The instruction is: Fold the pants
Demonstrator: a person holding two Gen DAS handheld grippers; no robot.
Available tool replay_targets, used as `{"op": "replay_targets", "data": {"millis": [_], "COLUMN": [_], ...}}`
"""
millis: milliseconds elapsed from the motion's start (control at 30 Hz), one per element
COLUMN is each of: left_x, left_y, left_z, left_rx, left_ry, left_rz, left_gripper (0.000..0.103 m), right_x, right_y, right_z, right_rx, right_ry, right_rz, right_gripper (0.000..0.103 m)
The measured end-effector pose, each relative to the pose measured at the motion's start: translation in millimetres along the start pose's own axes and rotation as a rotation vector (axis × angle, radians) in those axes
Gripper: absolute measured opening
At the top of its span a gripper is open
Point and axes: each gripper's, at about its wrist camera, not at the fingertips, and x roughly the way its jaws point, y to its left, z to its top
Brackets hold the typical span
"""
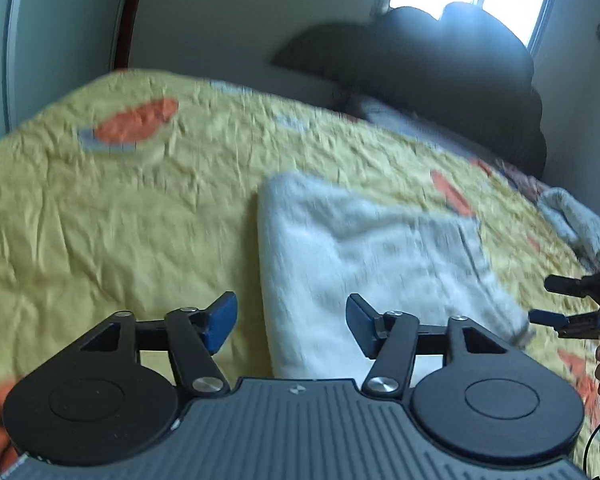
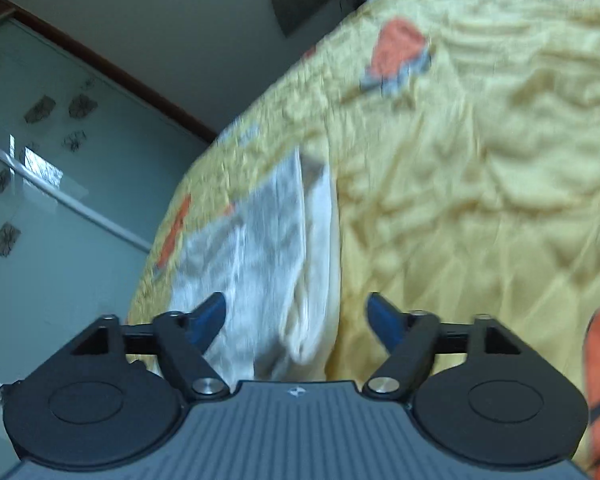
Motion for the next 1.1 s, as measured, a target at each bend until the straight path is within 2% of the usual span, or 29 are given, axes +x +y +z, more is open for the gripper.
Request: {"op": "replay_targets", "data": {"millis": [133, 200, 300, 400, 467, 500, 533, 567, 600, 667, 700, 800, 867, 933, 1000, 1033, 1100], "left_x": [43, 78, 119, 147, 162, 168, 172, 173, 174, 175, 174, 167, 164, 174, 175, 175, 172], "left_y": [3, 5, 8, 10, 10, 12, 14, 15, 13, 5, 2, -2, -5, -4, -9, -12, -14], "left_z": [42, 58, 73, 80, 80, 79, 78, 78, 78, 80, 80, 82, 82, 76, 72, 71, 71], "left_rx": [-0.018, -0.051, -0.123, -0.16, -0.164, -0.174, -0.187, -0.179, -0.154, -0.071, -0.048, -0.021, -0.004, 0.013, 0.057, 0.069, 0.085], "left_ry": [-0.013, 0.032, 0.083, 0.129, 0.149, 0.166, 0.173, 0.156, 0.152, 0.162, 0.165, 0.147, 0.134, 0.156, 0.121, 0.114, 0.107], "left_rz": [-0.014, -0.019, -0.024, -0.063, -0.049, -0.059, -0.063, -0.052, -0.029, 0.036, 0.05, 0.07, 0.073, 0.102, 0.12, 0.131, 0.136], "left_gripper": [0.073, 0.073, 0.072, 0.074, 0.076, 0.076, 0.071, 0.069, 0.055, 0.047, 0.042, 0.033, 0.033, 0.033, 0.033, 0.033, 0.033], "right_x": [40, 73, 108, 136, 143, 144, 143, 143, 142, 137, 136, 135, 135, 134, 133, 132, 126], "right_y": [2, 6, 12, 9, 10, 9, 7, 6, 2, -6, -6, -1, -3, -8, -10, -10, -5], "right_z": [40, 54, 66, 68, 67, 67, 67, 67, 67, 67, 66, 64, 62, 59, 59, 59, 61], "right_rx": [-0.02, -0.042, -0.089, -0.086, -0.1, -0.1, -0.098, -0.109, -0.115, -0.096, -0.097, -0.121, -0.122, -0.116, -0.108, -0.107, -0.112], "right_ry": [0.042, 0.076, 0.113, 0.161, 0.157, 0.151, 0.149, 0.156, 0.157, 0.161, 0.159, 0.15, 0.139, 0.117, 0.113, 0.111, 0.109], "right_rz": [0.005, -0.025, -0.076, -0.074, -0.042, -0.035, -0.043, -0.065, -0.071, -0.05, -0.051, -0.074, -0.068, -0.042, -0.031, -0.025, -0.052], "right_gripper": [0.082, 0.082, 0.082, 0.082, 0.082, 0.079, 0.073, 0.048, 0.038, 0.033, 0.032, 0.031, 0.031, 0.031, 0.031, 0.033, 0.046]}}
